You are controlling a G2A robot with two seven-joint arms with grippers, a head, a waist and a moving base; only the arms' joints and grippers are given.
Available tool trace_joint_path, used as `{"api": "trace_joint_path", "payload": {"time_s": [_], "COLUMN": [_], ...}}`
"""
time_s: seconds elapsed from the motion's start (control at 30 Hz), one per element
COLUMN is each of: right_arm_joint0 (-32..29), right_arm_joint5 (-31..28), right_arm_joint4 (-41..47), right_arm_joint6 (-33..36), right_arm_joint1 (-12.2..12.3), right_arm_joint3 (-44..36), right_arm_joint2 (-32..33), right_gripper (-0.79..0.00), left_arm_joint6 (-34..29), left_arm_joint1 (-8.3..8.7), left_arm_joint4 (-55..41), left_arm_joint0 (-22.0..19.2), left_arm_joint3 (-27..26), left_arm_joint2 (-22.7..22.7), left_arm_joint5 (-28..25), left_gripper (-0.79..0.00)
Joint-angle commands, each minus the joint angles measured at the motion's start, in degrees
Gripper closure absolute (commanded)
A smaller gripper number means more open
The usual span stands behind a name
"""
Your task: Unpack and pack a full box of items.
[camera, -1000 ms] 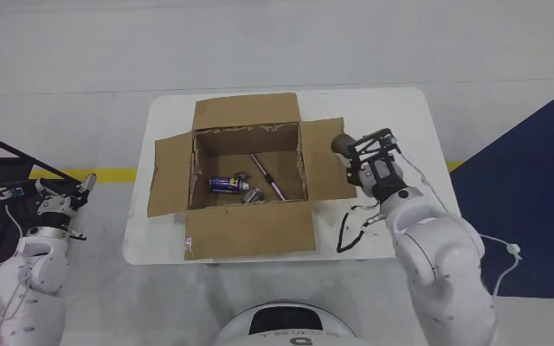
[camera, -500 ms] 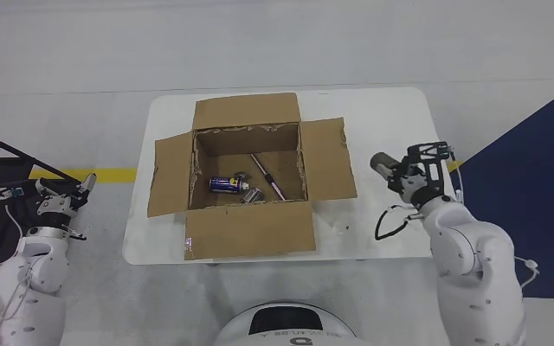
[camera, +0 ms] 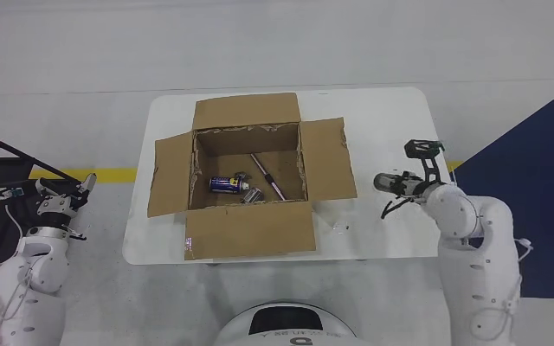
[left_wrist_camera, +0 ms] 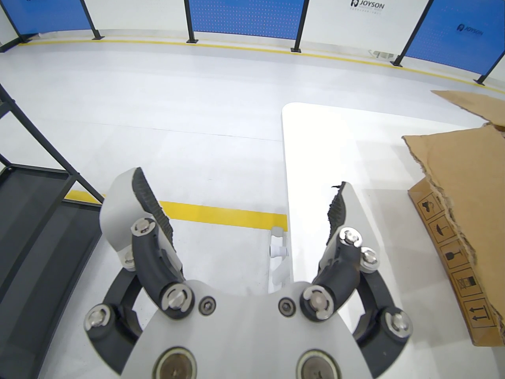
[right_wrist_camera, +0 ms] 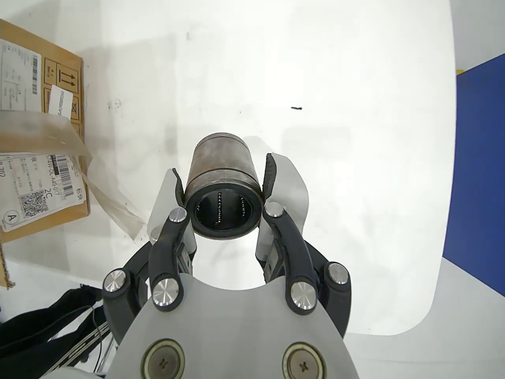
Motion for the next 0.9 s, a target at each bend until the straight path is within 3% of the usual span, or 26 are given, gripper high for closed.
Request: {"api": "trace_joint_path", "payload": {"time_s": [0.0,0.17,0.47,0.53,0.63,0.7,0.87], "right_arm_joint0": [1.5,5.5,9.2,10.0,10.5,10.6,8.7], "right_arm_joint5": [0.0,1.1,2.6,2.7,2.5,2.5,2.7], "right_arm_joint4": [0.9,1.5,1.9,2.1,2.9,3.5,4.2], "right_arm_joint6": [2.7,9.7,13.1,13.1,13.1,12.7,9.2], "right_arm_joint1": [0.2,0.5,1.1,1.2,1.4,1.5,1.8], "right_arm_joint3": [1.8,6.8,12.1,13.1,13.8,13.9,10.7], "right_arm_joint2": [-0.6,-2.5,-4.3,-4.6,-5.1,-5.3,-4.4], "right_gripper": [0.0,0.0,-0.009,-0.24,-0.382,-0.785,-0.785], "left_arm_joint6": [0.0,0.0,0.0,0.0,0.0,0.0,0.0], "left_arm_joint1": [0.0,0.0,0.0,0.0,0.0,0.0,0.0], "left_arm_joint4": [0.0,0.0,0.0,0.0,0.0,0.0,0.0], "left_arm_joint0": [0.0,0.0,0.0,0.0,0.0,0.0,0.0], "left_arm_joint3": [0.0,0.0,0.0,0.0,0.0,0.0,0.0], "left_arm_joint2": [0.0,0.0,0.0,0.0,0.0,0.0,0.0], "left_arm_joint5": [0.0,0.0,0.0,0.0,0.0,0.0,0.0], "left_gripper": [-0.785,-0.785,-0.785,-0.785,-0.785,-0.785,-0.785]}}
